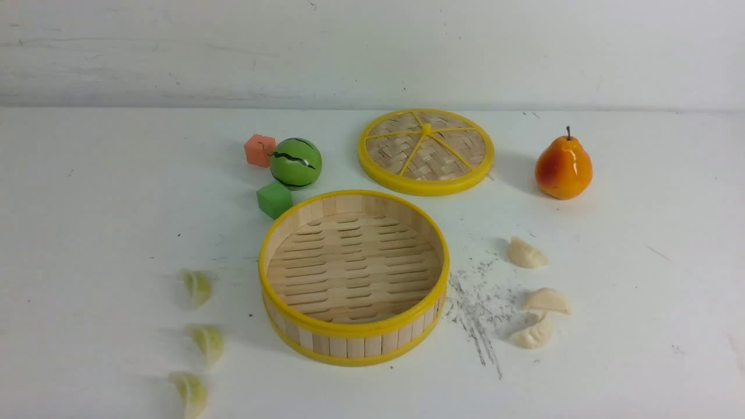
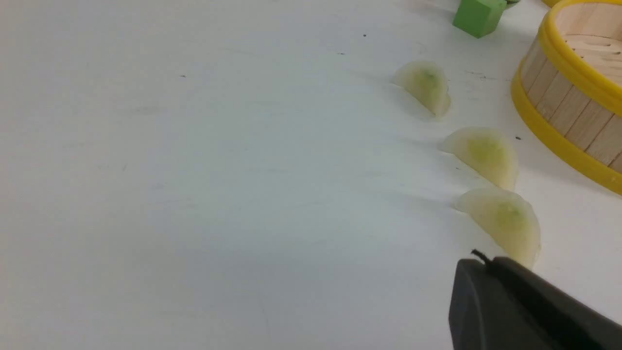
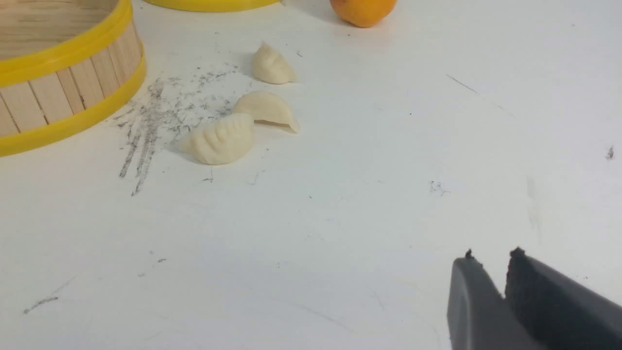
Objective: Put the dumplings into the steamer on the white table.
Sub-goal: 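Reach for and grasp a dumpling on the table with the left gripper, then place the dumpling into the bamboo steamer basket with the left gripper, then reach for and grasp a dumpling on the table with the left gripper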
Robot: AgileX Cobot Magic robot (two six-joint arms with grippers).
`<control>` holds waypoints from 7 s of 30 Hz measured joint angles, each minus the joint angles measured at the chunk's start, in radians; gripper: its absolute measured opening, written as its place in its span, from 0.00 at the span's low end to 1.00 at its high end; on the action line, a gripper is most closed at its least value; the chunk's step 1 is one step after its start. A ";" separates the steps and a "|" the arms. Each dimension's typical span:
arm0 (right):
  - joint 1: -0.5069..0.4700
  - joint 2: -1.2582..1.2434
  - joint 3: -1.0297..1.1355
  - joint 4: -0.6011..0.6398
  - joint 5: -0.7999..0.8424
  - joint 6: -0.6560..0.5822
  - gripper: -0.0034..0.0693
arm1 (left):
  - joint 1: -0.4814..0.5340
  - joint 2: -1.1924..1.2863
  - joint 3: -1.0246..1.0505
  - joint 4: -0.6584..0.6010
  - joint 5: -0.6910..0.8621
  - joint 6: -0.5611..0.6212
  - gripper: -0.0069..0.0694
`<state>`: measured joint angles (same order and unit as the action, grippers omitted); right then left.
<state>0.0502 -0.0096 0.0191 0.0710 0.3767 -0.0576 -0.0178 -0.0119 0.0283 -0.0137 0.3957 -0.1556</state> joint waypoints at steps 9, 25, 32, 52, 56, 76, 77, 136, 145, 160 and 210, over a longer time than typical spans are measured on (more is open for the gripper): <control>0.000 0.000 0.000 0.000 0.000 0.000 0.20 | 0.000 0.000 0.000 0.000 0.000 0.000 0.08; 0.000 0.000 0.000 0.000 0.000 0.000 0.20 | 0.000 0.000 0.000 0.040 -0.017 0.001 0.09; 0.000 0.000 0.000 0.000 0.000 0.000 0.20 | 0.000 0.000 0.000 0.045 -0.101 -0.001 0.10; 0.000 0.000 0.009 -0.038 -0.640 0.001 0.23 | 0.000 0.000 0.000 0.050 -0.844 -0.012 0.12; 0.000 0.000 0.009 -0.038 -0.787 0.058 0.24 | 0.000 0.000 0.000 0.052 -0.931 -0.113 0.12; -0.002 0.248 -0.388 -0.179 -0.485 0.326 0.02 | 0.000 0.289 -0.528 0.152 -0.514 -0.419 0.07; -0.002 0.295 -0.414 -0.200 -0.417 0.302 0.02 | 0.000 0.345 -0.536 0.153 -0.509 -0.401 0.07; -0.002 0.848 -0.481 0.640 0.186 -0.495 0.05 | -0.157 1.924 -1.231 0.189 0.121 -0.414 0.35; -0.002 0.848 -0.481 0.658 0.186 -0.495 0.06 | -0.202 1.724 -1.468 0.014 0.267 -0.237 0.35; -0.002 0.848 -0.481 0.664 0.198 -0.495 0.08 | -0.381 2.074 -1.665 -0.075 0.297 -0.293 0.35; -0.002 0.848 -0.481 0.685 0.208 -0.496 0.13 | -0.356 1.653 -0.974 0.301 0.107 -0.785 0.56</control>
<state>0.0482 0.8382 -0.4616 0.7561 0.5851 -0.5537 -0.3742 1.6413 -0.9460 0.2877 0.5023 -0.9405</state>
